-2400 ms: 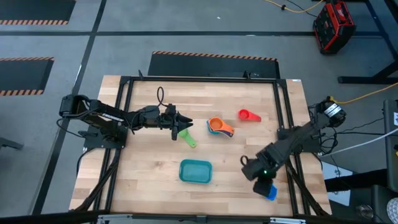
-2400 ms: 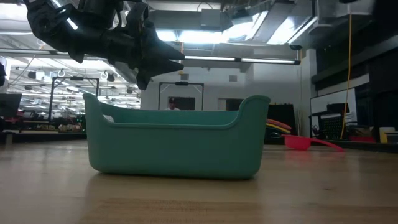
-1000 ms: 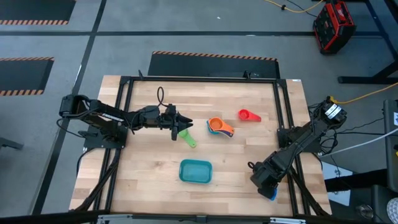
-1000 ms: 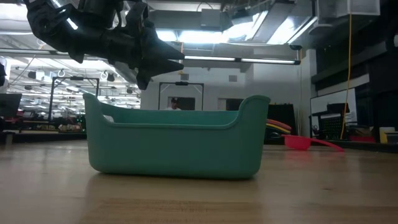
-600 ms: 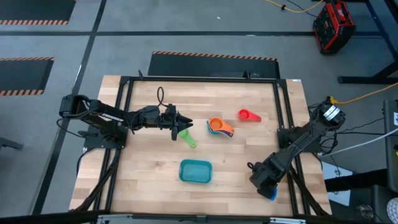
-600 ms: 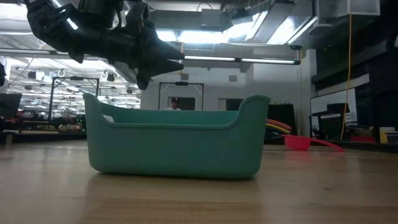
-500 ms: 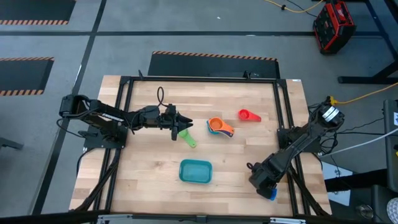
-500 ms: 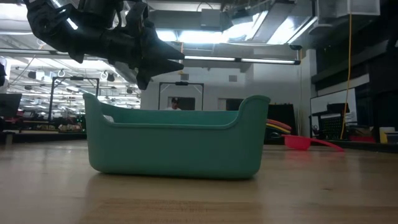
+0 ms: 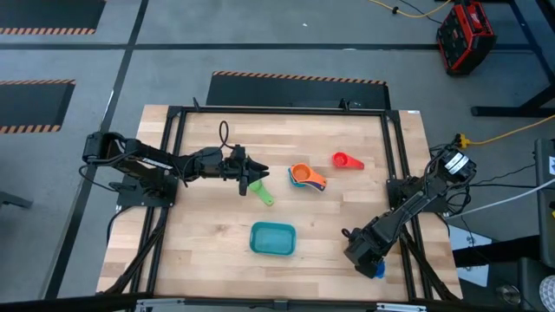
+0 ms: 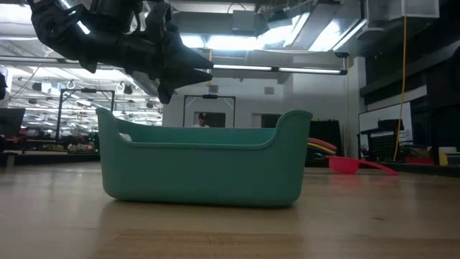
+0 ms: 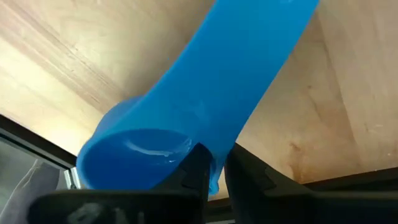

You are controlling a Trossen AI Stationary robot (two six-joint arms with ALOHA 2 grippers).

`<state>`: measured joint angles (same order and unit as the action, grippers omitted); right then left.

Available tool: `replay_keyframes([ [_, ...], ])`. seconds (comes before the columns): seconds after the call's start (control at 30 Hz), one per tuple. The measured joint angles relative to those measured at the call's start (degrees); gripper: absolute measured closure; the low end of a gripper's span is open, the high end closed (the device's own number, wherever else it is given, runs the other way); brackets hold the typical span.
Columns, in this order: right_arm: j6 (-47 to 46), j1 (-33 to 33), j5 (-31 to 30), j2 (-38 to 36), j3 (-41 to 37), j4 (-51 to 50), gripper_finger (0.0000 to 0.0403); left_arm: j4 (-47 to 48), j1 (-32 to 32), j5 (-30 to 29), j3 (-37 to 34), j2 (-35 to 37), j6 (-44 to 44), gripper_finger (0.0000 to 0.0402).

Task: Nest measuring cups in basket
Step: Stack the blue measuring cup on top of the orange measuring cup

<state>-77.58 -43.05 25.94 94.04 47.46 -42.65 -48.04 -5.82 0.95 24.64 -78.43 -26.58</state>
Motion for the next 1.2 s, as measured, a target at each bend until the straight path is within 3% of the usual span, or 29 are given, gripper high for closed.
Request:
replay_keyframes([
  [0.3,-0.23,1.40,-0.18,-0.09,0.25,0.09,0.0383,-0.01,0.00,0.00,0.00,0.00,0.03,0.0286],
  [0.57,2.52,9.23,-8.62,-0.06,3.58,0.30,0.0386,-0.05,0.02,0.00,0.00,0.00,0.19,0.0286],
  [0.9,13.53,20.43,-18.75,-0.02,12.16,-0.59,0.0390,-0.12,0.02,0.00,0.00,0.00,0.21,0.0286],
  [1.03,18.74,24.17,-24.85,0.00,17.23,-2.89,0.0390,-1.22,0.02,-0.02,0.00,0.00,0.21,0.0286],
  [1.2,27.46,29.25,-39.48,0.00,23.54,-3.41,0.0390,-3.23,0.02,-0.02,0.00,0.00,1.22,0.0286],
])
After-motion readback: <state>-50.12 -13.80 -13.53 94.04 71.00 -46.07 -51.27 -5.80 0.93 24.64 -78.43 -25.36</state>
